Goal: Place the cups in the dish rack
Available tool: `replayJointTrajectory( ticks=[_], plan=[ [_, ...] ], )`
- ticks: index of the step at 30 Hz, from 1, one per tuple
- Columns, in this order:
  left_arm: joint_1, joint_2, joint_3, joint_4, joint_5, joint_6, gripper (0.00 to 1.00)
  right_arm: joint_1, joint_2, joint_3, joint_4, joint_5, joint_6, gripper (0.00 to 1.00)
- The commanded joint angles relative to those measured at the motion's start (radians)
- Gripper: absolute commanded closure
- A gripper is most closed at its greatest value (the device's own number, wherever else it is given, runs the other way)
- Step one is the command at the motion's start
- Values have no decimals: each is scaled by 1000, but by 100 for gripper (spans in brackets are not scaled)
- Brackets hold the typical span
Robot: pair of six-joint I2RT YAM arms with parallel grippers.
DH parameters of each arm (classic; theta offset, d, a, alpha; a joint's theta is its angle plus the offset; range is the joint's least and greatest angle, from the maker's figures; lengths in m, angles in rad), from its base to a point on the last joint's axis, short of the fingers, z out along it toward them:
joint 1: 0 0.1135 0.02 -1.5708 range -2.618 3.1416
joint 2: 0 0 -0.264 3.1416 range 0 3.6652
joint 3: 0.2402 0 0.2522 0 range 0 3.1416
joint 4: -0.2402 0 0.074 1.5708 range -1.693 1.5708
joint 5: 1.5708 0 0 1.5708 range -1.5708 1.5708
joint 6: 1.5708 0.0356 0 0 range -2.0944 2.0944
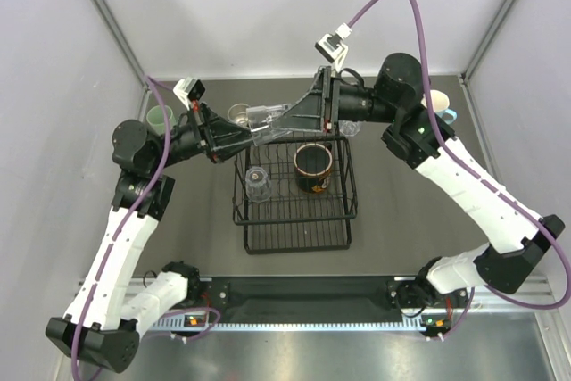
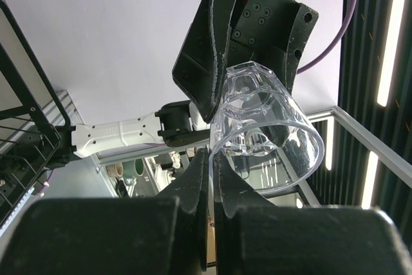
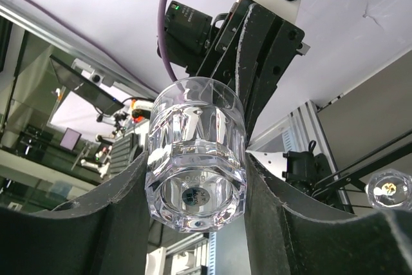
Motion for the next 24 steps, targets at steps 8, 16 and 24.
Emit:
replayJointTrajectory(
  ticks=[8, 16, 24],
  plan=[
    [-8, -54, -24, -59, -15, 67, 20, 22, -49, 107, -180, 70, -110, 100],
    [4, -31, 188, -621, -76, 569, 1, 50, -54, 198, -822, 369, -359, 100],
    [3, 15, 574, -1347, -835, 886, 1, 174, 85, 293, -1198, 723, -391, 100]
  ],
)
